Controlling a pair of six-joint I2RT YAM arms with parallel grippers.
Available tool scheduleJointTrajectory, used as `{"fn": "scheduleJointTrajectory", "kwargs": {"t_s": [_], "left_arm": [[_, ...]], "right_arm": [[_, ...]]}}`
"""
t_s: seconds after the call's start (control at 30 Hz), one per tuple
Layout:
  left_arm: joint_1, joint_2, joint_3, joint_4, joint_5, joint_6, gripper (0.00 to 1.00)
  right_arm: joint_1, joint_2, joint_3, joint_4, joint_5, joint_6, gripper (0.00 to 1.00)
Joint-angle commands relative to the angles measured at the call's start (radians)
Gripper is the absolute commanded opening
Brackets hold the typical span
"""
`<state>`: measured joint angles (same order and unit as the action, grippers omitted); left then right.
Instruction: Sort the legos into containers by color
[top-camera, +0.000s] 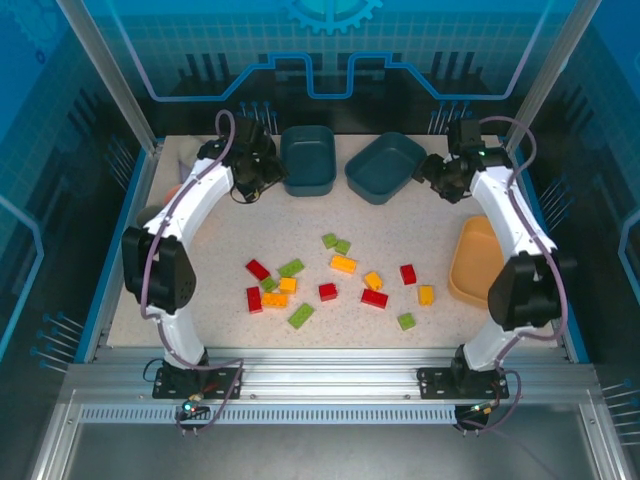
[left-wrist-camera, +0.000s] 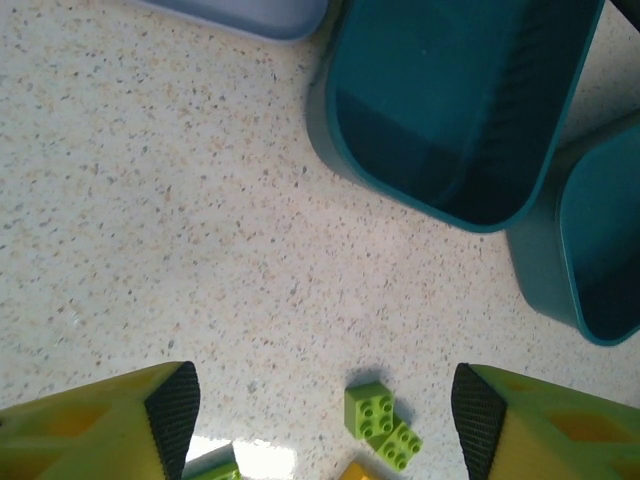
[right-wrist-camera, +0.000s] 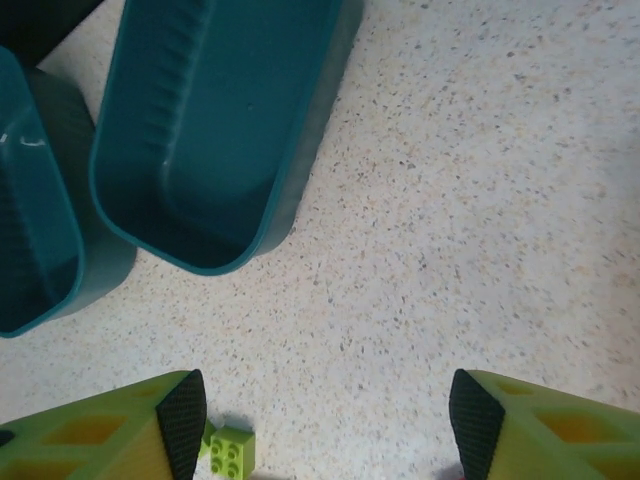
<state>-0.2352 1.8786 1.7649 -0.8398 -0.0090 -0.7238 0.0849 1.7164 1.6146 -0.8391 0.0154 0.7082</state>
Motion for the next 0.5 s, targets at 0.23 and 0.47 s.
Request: {"fn": "scheduleJointTrajectory", "kwargs": {"t_s": [0.23, 0.47], "left_arm": [[0.057, 0.284, 0.256, -0.049, 0.063, 0.089, 0.63], [0.071, 0.445, 0.421, -0.094, 0.070, 0.122, 0.63]], "right_arm": [[0.053, 0.324, 0.239, 0.014, -0.081, 0.037, 0.65], [0.058, 0.552, 0.479, -0.062, -0.098, 0.063, 0.62]]}}
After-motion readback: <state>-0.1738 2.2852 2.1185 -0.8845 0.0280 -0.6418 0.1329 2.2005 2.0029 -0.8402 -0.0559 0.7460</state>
